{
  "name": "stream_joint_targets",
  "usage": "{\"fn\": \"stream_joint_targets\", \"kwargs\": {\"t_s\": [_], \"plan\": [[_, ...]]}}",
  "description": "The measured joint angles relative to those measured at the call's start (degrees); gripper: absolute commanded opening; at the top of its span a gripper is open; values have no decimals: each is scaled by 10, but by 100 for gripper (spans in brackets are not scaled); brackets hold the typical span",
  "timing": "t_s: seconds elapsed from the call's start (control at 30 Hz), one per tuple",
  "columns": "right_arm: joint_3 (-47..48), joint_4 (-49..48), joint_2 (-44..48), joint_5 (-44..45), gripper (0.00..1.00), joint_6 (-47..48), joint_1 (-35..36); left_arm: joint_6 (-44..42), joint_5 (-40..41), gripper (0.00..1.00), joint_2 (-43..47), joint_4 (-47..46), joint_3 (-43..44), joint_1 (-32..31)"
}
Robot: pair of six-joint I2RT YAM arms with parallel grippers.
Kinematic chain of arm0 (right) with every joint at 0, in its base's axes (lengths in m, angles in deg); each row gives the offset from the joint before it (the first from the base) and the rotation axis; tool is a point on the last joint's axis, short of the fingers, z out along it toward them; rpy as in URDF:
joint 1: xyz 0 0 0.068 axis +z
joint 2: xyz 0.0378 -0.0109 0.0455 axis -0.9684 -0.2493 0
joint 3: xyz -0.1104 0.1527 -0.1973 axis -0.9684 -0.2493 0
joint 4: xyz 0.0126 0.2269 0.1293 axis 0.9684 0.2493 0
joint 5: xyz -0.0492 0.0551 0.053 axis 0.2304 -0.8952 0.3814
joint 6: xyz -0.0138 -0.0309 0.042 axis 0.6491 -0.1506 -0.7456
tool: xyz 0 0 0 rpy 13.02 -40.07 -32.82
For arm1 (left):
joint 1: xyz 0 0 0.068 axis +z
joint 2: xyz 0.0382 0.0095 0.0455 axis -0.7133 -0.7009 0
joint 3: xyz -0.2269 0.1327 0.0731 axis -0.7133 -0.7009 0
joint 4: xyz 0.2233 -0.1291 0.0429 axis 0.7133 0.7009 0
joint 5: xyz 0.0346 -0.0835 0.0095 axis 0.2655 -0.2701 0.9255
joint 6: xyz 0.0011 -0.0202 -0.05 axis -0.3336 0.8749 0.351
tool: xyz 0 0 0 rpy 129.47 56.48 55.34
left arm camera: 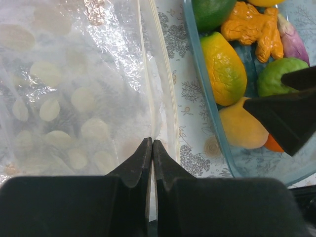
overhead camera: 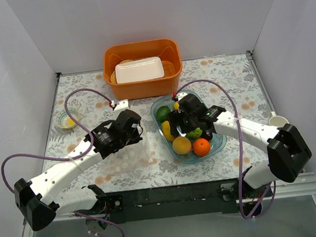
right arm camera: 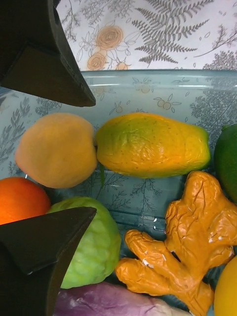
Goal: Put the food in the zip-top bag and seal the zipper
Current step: Pick up the fake fruit from the bin.
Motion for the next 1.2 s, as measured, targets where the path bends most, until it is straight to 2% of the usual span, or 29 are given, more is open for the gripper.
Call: {"fn": "stream_joint_targets", "kwargs": {"t_s": [0.2,0.43,0.53,0.57,0.67,0.7,0.73,0.8,1.0,1.2], "plan": [[33,-2,-74,-45,89,31,-21,-30,-38,0,-1,-28,-10,0],[62,-24,-144,-99,81,45,-37,-46,-59,0,-1,-37,-10,0],[65,-31,-162,-120,68,49,-38,-47,-63,0,-1,-38,-11,0],[65,-31,-166,-125,67,50,-38,-47,-64,0,-1,-38,-11,0],[65,-33,-169,-138,53,50,-38,-47,-65,0,-1,-43,-16,0],[65,-33,-169,-140,47,51,-39,-47,-65,0,-1,-44,-18,0],[65,-34,-169,-143,34,51,-39,-47,-66,0,-1,-44,-19,0],[65,-34,-169,-147,26,51,-41,-47,-67,0,-1,-44,-20,0],[60,-40,-147,-149,24,45,-43,-47,-66,0,-1,-45,-20,0],[55,-50,-35,-144,24,17,-43,-43,-63,0,-1,-45,-20,0]]}}
